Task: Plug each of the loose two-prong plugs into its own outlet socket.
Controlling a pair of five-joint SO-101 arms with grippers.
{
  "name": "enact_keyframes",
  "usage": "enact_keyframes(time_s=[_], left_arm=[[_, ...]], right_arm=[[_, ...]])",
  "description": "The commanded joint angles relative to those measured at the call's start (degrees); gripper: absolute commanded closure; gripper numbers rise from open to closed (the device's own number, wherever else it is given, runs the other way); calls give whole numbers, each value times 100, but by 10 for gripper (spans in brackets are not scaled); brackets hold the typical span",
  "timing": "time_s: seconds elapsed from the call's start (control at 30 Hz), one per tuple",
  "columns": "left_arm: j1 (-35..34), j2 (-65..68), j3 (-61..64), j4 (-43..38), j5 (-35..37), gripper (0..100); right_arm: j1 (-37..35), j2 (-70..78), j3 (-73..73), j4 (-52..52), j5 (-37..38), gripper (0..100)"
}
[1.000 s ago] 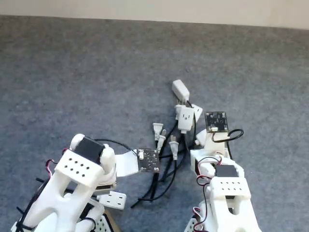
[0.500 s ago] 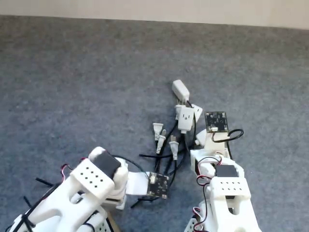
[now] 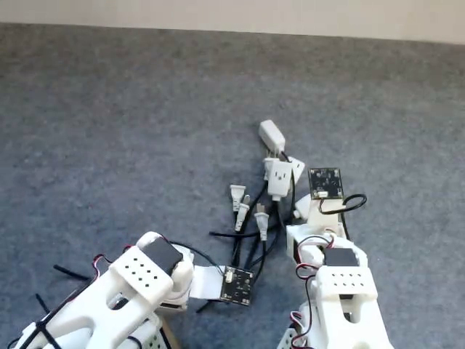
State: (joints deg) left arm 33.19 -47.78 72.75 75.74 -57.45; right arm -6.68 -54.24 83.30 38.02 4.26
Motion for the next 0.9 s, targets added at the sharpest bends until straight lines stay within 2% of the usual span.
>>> enact_keyframes(time_s=[0.0, 0.17, 0.37, 0.47, 0.57, 0.87], left_arm=[[-576, -84, -462, -9, -88, 996], [-1411, -84, -1358, -9, -62, 997], [-2141, 277, -2396, -44, 290, 997], [-2440, 1042, -2976, -62, 703, 997], [-2651, 2141, -3670, -44, 791, 997], [-2492, 5367, -5877, -9, 730, 997]], right_arm=[[-31, -4, -48, -92, -18, 942], [-31, -4, -48, -92, -18, 942], [-31, -4, -57, -92, -18, 942], [-31, -4, -57, -92, -18, 942], [-31, -4, -57, -92, -18, 942], [-31, -4, -57, -92, -18, 942]])
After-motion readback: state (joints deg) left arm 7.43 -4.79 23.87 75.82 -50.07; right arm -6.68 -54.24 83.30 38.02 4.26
